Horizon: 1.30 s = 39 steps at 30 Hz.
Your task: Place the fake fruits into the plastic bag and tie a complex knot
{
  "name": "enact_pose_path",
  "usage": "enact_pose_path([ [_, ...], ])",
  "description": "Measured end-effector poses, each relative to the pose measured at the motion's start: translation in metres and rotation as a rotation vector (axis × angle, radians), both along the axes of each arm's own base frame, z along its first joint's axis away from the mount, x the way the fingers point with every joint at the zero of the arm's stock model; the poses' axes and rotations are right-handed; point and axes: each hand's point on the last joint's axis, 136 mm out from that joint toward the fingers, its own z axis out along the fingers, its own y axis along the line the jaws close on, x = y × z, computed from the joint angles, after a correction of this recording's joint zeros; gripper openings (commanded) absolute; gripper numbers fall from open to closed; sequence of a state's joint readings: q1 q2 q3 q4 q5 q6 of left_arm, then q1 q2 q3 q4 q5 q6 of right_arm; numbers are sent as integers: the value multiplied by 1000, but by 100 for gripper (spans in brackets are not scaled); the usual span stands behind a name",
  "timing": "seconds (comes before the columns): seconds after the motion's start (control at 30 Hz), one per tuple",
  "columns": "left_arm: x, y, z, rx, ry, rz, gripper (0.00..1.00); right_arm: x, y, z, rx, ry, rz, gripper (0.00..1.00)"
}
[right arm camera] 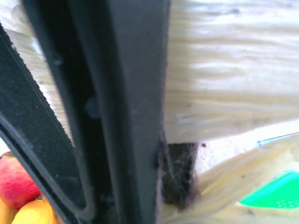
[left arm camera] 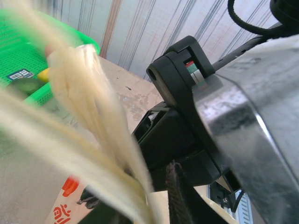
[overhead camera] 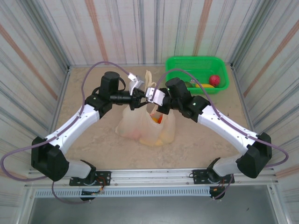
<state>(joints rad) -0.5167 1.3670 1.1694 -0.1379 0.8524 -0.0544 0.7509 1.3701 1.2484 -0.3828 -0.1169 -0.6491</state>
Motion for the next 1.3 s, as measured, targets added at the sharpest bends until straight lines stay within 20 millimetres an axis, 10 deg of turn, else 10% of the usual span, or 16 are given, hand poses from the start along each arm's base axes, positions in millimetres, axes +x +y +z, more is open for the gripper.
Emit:
enact_pose_path([
  [0.9,-5,20,7,-23,-66,87,36,7,-21,23,127,1,-37,0],
  [1.17,-19,29,12,-53,-179,90,1,3,-33,39,243,36,-15,0],
  [1.3,-16,30,13,-52,-201,101,0,-6,-31,37,263,37,16,0],
])
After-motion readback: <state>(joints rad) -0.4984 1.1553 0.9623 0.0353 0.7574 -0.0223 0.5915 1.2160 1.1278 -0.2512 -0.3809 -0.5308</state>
